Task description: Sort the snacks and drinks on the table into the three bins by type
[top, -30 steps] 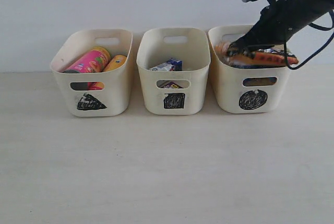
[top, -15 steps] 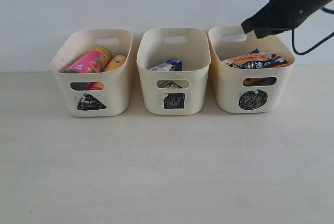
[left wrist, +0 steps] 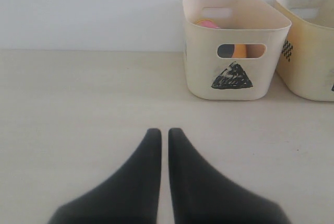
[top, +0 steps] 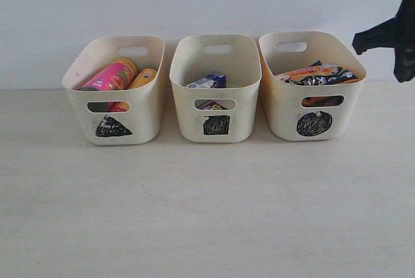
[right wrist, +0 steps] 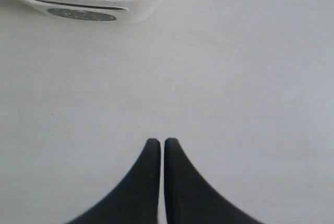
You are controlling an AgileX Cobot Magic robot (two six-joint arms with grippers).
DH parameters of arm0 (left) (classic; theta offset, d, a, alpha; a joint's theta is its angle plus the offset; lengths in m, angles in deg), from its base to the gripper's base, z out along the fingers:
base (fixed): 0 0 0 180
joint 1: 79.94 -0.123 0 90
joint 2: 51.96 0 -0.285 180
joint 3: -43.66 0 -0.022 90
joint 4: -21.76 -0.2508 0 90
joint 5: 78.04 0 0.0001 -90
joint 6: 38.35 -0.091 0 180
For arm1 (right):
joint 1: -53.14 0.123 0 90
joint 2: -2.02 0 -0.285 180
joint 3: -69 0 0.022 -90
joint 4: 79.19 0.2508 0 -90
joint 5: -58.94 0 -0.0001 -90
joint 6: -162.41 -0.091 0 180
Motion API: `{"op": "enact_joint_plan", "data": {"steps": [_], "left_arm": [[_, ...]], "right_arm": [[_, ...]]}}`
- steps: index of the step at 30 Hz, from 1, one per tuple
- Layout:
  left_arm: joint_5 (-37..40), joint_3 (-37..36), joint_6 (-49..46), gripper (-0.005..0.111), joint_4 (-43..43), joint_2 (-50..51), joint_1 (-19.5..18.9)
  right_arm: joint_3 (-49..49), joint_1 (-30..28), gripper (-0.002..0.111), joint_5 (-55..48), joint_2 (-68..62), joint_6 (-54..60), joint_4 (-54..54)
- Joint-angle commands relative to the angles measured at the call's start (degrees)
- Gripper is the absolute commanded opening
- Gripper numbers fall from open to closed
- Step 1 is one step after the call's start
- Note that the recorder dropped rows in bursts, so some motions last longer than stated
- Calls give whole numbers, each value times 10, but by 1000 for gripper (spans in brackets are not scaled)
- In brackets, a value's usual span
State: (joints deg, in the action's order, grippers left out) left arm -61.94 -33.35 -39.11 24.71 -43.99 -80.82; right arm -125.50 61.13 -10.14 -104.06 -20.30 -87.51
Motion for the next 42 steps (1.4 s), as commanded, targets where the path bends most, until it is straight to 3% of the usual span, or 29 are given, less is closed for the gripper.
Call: {"op": "enact_joint_plan", "data": {"steps": [1,11,16,24,32,42], "left_arm": [[-2,-2,-3,4,0,-2,-2],[-2,-2,-3,4,0,-2,-2],[-2,-2,-3,4,0,-2,-2],[-2,-2,-3,4,0,-2,-2],[-2,-2,-3,4,0,-2,-2],[-2,-2,-3,4,0,-2,-2]], "right_arm": [[41,-1,0,-9,61,-58,-7],[327,-1,0,224,344,-58,2],[431,-1,0,286,492,-63,4],[471,-1,0,269,601,-70,18],[480,-1,0,281,609,-20,18],[637,-20,0,390,736,-9,18]]}}
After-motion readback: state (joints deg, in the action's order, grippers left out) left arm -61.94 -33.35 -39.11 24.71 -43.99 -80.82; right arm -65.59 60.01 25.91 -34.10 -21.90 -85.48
